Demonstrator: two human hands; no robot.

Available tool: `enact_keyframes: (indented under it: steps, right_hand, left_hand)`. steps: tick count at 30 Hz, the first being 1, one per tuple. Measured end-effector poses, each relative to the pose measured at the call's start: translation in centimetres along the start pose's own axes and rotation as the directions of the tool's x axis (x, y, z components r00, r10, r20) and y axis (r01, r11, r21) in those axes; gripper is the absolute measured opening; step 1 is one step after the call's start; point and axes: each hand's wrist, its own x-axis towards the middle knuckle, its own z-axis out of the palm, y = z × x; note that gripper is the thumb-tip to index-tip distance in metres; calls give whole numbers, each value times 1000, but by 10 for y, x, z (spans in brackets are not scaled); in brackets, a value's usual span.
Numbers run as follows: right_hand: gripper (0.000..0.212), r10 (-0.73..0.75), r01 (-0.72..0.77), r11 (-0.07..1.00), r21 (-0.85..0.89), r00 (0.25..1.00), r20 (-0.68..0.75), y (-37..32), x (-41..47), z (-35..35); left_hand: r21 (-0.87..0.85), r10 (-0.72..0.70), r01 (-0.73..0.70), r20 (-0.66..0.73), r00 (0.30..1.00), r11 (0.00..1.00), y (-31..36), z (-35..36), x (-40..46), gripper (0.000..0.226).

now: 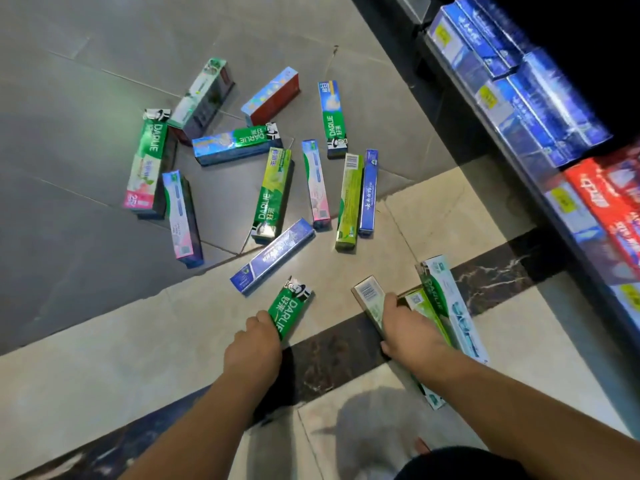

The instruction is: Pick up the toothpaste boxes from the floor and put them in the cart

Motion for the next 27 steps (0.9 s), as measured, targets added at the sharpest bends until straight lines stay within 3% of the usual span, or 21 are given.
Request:
enact_keyframes:
  steps: [4, 8, 15, 21, 27]
  right_hand:
    - [44, -40, 40, 998, 50, 999, -2, 2, -11, -28]
    - [43, -23, 28, 993, 117, 998, -50, -8, -59, -96]
    - [50, -30, 58, 966, 252, 993, -116, -35, -200, -263]
    - [63, -35, 93, 945, 312, 982, -187, -51, -338, -419]
    - [68, -11, 124, 891, 437, 968, -252, -71, -460, -542]
  left_hand:
    - [-113, -49, 52, 28, 998, 992, -1, -19, -12, 33]
    - [-180, -55, 53, -6, 998, 982, -2, -82, -59, 39]
    - [-290, -48, 29, -58, 997, 957, -2, -273, -190, 54]
    - [-269, -4, -26, -110, 994, 963, 1, -453, -327, 61]
    - [-271, 101, -156, -206, 973, 950, 1, -585, -453, 37]
